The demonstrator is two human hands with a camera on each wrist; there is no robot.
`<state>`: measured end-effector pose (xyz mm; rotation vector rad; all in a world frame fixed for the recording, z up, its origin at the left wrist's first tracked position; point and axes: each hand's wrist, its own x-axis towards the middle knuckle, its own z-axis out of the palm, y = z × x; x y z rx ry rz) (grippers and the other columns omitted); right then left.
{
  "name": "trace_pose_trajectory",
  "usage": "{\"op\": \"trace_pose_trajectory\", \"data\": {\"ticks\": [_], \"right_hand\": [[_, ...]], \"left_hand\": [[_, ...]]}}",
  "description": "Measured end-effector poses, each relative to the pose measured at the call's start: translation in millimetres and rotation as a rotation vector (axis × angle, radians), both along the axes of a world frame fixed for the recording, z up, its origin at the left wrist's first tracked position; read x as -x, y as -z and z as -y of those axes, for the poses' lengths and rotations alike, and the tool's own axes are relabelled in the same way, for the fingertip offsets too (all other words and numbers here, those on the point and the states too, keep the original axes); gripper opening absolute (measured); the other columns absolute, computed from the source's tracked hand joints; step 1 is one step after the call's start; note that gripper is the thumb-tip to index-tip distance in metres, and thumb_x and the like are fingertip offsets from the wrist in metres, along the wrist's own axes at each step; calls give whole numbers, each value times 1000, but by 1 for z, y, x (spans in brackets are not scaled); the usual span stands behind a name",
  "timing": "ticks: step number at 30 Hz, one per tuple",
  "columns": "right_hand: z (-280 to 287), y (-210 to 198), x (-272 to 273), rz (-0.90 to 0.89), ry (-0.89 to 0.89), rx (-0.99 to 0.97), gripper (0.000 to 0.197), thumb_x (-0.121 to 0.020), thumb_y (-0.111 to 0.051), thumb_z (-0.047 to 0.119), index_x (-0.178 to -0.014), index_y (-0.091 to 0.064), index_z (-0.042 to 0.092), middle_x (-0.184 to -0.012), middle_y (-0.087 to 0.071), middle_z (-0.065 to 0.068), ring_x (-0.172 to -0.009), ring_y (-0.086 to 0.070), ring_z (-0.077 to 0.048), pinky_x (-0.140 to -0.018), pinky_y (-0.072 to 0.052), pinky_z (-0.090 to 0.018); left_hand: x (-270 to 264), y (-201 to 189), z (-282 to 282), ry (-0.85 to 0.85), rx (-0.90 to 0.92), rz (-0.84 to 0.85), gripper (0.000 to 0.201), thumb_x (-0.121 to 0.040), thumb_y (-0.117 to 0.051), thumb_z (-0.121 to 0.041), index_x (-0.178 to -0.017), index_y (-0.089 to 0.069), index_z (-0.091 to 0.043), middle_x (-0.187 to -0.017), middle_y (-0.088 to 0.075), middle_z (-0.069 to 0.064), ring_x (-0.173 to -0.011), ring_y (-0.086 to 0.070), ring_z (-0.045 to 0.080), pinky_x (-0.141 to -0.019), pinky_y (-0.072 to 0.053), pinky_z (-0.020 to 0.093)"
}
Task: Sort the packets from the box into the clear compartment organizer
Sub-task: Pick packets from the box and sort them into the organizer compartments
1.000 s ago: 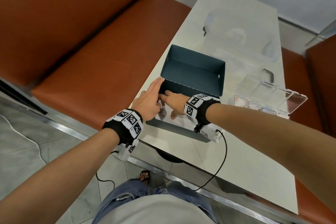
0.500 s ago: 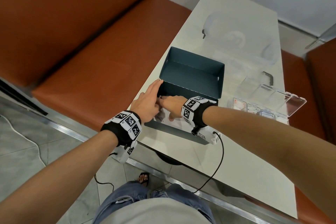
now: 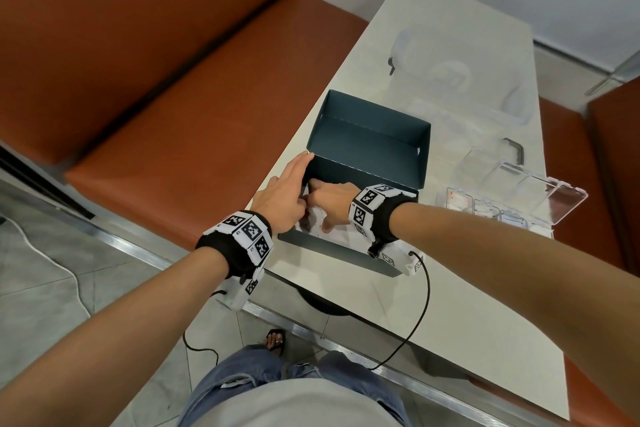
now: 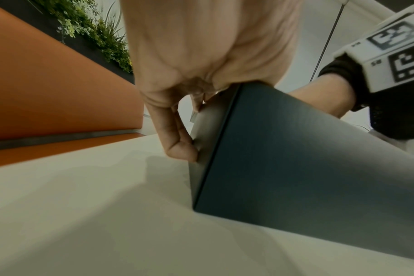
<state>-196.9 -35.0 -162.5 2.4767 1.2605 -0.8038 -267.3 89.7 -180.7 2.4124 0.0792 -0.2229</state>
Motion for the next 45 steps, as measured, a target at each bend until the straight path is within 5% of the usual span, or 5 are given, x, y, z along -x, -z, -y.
{"op": "trace_pose_trajectory", "data": {"ticks": [11, 21, 26, 36, 45], "right_hand": [[18, -24, -20, -242, 273, -101, 48, -75, -76, 6, -118, -57, 15, -124, -52, -9, -85, -63, -23, -47, -51, -19], [100, -77, -20, -570, 972, -767, 46, -84, -60, -12, -124, -52, 9, -121, -50, -12, -104, -60, -29, -77, -60, -34], [129, -96, 5, -698, 1112, -1133, 40, -81, -67, -9, -116, -55, 6, -117, -56, -17, -98, -67, -31, -75, -59, -37], [182, -105, 33, -421, 1124, -1344, 40, -76, -76, -2, -112, -57, -3, -105, -67, -21, -93, -68, -27, -80, -59, -38], [241, -102, 32, -284, 1201, -1346, 20, -85, -65, -3, -105, -66, -5, -87, -64, -11, -73, -67, -13, -67, -58, -23]], "left_hand": [[-1, -2, 0, 9, -14, 15, 84, -87, -52, -1, -152, -10, -33, -160, -12, -14, -122, -51, 33, -87, -49, 48], [-28, -39, 0, -2, -139, 164, 39, -97, -54, -34, -135, -50, -28, -155, -29, 2, -133, -40, 26, -102, -41, 49], [-44, -81, 41, 24, 238, 304, 38, -98, -52, -36, -134, -52, -22, -135, -52, -3, -110, -54, 7, -83, -39, 10], [-44, -110, 146, 150, 1129, -345, 26, -101, -49, -26, -112, -67, -11, -111, -70, 12, -100, -70, 26, -77, -60, 39], [-54, -108, 190, 56, 1171, -420, 28, -104, -42, -16, -116, -61, 1, -110, -65, 17, -90, -70, 23, -71, -61, 35]]}}
